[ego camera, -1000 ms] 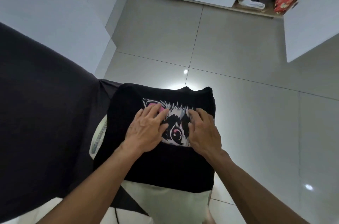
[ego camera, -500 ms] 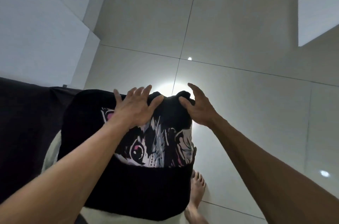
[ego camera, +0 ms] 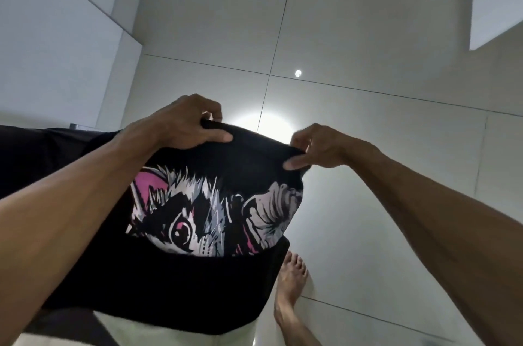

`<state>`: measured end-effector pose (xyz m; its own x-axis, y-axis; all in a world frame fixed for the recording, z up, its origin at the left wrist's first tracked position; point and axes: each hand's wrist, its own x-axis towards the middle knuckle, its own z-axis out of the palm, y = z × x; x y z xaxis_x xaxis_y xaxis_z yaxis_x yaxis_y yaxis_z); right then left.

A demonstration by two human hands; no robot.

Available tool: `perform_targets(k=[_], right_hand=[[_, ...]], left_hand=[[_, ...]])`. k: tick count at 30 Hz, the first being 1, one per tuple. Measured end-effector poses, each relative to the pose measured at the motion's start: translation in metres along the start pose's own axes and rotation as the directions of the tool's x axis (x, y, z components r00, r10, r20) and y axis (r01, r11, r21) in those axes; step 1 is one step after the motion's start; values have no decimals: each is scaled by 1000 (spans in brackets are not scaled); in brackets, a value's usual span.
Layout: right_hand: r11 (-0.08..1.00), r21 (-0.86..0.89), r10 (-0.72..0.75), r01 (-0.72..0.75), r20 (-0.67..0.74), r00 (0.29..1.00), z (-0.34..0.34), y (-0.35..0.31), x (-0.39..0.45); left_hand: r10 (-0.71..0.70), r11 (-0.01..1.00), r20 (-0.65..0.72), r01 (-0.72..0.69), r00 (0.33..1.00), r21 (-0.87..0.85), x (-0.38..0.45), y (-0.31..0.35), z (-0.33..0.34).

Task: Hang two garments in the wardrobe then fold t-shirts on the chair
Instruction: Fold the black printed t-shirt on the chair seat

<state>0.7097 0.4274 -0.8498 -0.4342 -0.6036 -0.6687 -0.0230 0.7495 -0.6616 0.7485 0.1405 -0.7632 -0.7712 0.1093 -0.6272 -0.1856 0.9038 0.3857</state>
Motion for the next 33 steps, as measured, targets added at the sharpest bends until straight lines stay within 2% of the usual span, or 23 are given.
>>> perform_targets(k=[1,4,7,9,12,15,19,26,29,33], right_hand=[[999,-49,10,-11,-19,1000,-1,2,-3],[994,-69,56,-79,-280,958,2,3,-8],[978,-155,81,-142,-346,935,13,3,-15],[968,-194,64,-160,-424,903,23,3,-22],[954,-215,50,-207,-569,821,37,2,-32],[954,-189,58,-232,-643,764,60,-2,-47],[951,-115,133,-286,-685,716,102,-11,-77],[902,-27,332,-431,-596,731,188,-28,-107],[918,-25,291,-395,-633,718,216,-40,-107],[968,-37,150,-247,-703,695,226,-63,-98]], left_hand=[[-2,1000,13,2,1000,30,-3,1,-4],[-8,969,-37,17,999,248,-7,7,-12],[-21,839,-109,77,994,539,-11,10,-16],[-28,778,-137,108,990,619,-17,12,-18],[-27,689,-183,151,983,709,-33,14,-20],[-17,633,-251,205,968,746,-54,9,-20],[-20,623,-288,237,957,745,-92,10,-15],[-149,577,-262,300,953,760,-162,-2,20],[-153,588,-301,331,941,738,-185,-21,44],[-93,624,-354,331,931,708,-200,-46,71]])
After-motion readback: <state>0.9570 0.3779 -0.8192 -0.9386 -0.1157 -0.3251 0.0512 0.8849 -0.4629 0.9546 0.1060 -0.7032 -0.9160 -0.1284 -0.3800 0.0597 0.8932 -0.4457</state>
